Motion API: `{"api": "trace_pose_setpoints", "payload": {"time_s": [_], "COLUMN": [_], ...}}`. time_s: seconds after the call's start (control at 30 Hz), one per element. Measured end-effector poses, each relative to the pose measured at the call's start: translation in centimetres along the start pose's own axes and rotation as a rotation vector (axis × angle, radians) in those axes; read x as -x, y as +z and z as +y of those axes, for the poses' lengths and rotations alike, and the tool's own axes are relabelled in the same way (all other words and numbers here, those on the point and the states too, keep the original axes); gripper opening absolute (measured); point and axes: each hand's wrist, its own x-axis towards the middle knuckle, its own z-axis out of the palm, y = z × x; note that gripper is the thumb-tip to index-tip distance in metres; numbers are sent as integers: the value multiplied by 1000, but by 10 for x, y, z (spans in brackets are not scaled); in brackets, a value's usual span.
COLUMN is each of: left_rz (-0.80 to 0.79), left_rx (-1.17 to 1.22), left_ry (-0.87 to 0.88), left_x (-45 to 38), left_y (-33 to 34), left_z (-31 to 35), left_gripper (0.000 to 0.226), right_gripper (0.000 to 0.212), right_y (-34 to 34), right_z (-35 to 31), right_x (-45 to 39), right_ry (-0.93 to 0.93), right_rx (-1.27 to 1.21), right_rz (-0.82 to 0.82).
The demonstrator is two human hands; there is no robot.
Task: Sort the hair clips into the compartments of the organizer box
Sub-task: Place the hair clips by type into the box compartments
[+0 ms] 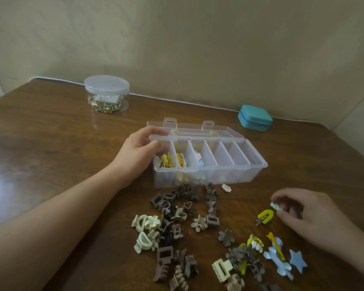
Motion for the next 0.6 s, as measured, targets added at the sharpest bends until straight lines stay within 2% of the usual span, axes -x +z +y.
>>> {"api": "trace_pose_setpoints", "payload": {"time_s": [0.13,0.23,0.37,0.53,0.6], "left_rz": [-6,-8,-16,-14,-15], "left_rx": [12,24,29,17,16], "left_ry": [9,19,19,24,25], "left_x": [-1,-1,-2,-3,-3], "left_y": [0,0,-2,-2,-1], "left_z": [-2,-3,-4,-6,-6], "left_gripper": [41,47,47,40,41], "right_gripper": [30,20,7,11,13], "right_y": [-17,-20,-1,18,15], "right_z": [-41,-76,-105,-114,-109], "right_x": [-23,-56,-96,-97,-90], "right_ry": [-109,-176,-165,-213,-231], "right_rx": [-169,-376,-458,-355,-360], "right_rz": [218,309,308,203,212]}}
